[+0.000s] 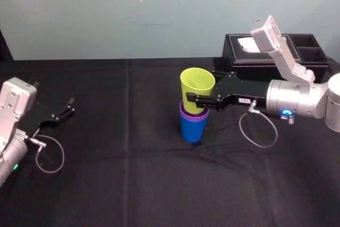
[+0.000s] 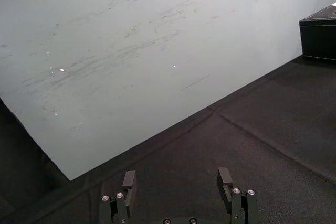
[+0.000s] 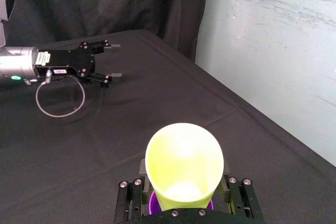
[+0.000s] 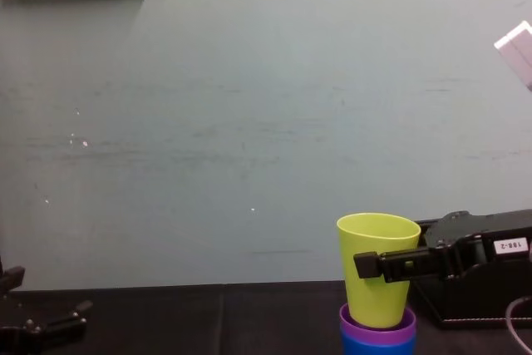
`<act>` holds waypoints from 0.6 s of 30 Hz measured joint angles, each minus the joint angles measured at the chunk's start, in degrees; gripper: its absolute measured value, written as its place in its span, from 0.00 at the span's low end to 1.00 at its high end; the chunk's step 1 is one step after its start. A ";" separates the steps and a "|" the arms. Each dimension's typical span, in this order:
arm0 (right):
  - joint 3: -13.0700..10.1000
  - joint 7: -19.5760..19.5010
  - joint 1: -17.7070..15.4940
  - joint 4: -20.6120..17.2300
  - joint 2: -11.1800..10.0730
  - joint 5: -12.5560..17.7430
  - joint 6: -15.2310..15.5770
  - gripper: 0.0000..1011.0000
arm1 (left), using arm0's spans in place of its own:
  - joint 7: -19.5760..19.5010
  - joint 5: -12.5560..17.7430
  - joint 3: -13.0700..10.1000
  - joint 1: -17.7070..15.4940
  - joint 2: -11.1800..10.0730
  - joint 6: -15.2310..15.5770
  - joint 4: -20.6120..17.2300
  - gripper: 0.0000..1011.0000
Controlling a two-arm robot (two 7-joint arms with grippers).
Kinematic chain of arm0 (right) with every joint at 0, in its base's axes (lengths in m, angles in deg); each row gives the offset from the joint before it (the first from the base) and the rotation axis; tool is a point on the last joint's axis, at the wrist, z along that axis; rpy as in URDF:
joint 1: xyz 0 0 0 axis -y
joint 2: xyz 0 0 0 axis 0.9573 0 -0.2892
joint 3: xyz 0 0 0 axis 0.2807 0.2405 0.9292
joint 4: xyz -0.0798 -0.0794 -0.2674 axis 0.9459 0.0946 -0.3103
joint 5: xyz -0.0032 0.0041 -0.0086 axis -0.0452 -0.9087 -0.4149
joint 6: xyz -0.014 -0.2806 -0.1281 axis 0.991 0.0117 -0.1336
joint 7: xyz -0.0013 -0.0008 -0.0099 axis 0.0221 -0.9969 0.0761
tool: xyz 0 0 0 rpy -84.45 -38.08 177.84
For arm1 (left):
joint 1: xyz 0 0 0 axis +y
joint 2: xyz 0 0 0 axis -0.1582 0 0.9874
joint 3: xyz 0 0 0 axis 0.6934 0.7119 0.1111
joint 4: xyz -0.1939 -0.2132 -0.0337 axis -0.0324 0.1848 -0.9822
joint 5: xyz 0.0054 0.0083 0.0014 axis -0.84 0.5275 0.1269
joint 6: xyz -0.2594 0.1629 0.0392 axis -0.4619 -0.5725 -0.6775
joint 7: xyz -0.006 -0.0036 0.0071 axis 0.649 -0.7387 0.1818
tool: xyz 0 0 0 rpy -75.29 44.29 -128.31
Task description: Stack the three plastic cups sequentially using one hand.
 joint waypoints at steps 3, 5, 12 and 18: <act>0.18 0.03 0.15 0.40 0.13 -0.08 -0.09 0.73 | 0.00 0.00 0.00 0.00 0.00 0.00 0.00 1.00; 0.24 0.05 0.23 0.61 0.20 -0.11 -0.13 0.73 | 0.00 0.00 0.00 0.00 0.00 0.00 0.00 1.00; 0.67 0.57 0.58 1.88 0.65 -0.20 -0.54 0.73 | 0.00 0.00 0.00 0.00 0.00 0.00 0.00 1.00; 1.08 1.20 0.85 2.60 0.84 -0.38 -0.88 0.73 | 0.00 0.00 0.00 0.00 0.00 0.00 0.00 1.00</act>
